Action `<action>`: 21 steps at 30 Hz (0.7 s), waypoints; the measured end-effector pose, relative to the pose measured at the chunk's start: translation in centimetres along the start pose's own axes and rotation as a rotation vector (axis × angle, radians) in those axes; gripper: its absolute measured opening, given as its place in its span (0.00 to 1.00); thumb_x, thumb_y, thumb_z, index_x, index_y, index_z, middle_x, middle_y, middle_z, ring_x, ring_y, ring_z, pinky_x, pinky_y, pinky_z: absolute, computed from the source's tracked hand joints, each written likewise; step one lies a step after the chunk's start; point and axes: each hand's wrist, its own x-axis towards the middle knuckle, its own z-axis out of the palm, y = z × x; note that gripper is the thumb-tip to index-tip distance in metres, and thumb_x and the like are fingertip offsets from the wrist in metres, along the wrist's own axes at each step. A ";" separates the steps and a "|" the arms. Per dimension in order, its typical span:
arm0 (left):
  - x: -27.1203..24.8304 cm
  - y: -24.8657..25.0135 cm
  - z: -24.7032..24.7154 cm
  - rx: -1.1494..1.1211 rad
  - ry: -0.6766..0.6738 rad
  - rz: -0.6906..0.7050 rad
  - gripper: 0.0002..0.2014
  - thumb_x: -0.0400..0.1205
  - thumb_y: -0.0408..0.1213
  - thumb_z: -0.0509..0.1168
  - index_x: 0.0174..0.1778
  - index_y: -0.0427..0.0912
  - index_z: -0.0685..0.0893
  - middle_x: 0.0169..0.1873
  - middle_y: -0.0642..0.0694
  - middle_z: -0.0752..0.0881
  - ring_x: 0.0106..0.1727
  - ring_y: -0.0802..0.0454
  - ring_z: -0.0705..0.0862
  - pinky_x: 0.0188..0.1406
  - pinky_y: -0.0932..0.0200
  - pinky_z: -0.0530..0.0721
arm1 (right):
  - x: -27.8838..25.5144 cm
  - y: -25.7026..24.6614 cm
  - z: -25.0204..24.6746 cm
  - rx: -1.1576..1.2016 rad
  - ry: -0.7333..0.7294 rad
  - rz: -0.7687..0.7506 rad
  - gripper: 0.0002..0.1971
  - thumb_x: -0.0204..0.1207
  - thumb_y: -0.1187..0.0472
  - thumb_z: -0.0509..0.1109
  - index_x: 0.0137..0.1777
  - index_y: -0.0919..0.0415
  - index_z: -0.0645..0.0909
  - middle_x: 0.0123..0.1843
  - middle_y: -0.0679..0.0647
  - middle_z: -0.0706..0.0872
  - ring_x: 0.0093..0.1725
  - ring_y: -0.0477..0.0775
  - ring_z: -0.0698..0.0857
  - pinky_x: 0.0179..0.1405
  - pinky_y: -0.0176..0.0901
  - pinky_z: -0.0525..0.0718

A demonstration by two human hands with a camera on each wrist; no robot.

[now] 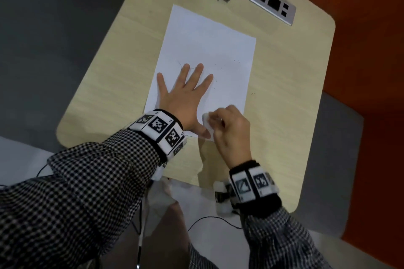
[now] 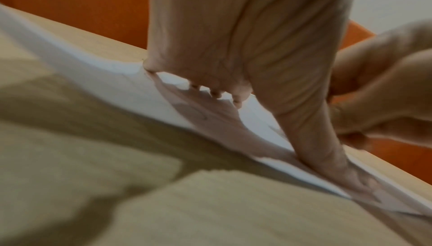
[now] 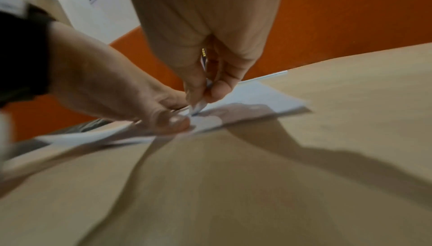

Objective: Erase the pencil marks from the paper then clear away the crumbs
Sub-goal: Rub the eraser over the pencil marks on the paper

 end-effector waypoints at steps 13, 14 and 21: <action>-0.1 0.3 -0.3 0.005 -0.009 -0.012 0.70 0.57 0.74 0.72 0.83 0.56 0.32 0.82 0.52 0.27 0.82 0.46 0.27 0.71 0.18 0.39 | 3.7 -0.7 0.4 -0.095 -0.058 0.056 0.06 0.71 0.66 0.69 0.34 0.65 0.82 0.34 0.62 0.83 0.33 0.57 0.79 0.30 0.34 0.60; -0.1 0.3 -0.3 0.001 -0.009 -0.014 0.71 0.56 0.74 0.73 0.83 0.57 0.32 0.82 0.52 0.27 0.83 0.46 0.27 0.71 0.19 0.39 | 4.9 -0.8 0.5 -0.089 -0.065 0.058 0.04 0.70 0.68 0.68 0.36 0.64 0.83 0.37 0.62 0.85 0.36 0.58 0.81 0.31 0.34 0.63; -0.2 0.1 -0.2 0.015 -0.005 -0.012 0.68 0.59 0.74 0.71 0.83 0.56 0.31 0.82 0.52 0.26 0.82 0.46 0.27 0.72 0.19 0.39 | -0.2 -0.7 0.0 -0.080 -0.058 0.068 0.10 0.70 0.66 0.73 0.29 0.67 0.78 0.28 0.57 0.78 0.27 0.54 0.75 0.26 0.38 0.65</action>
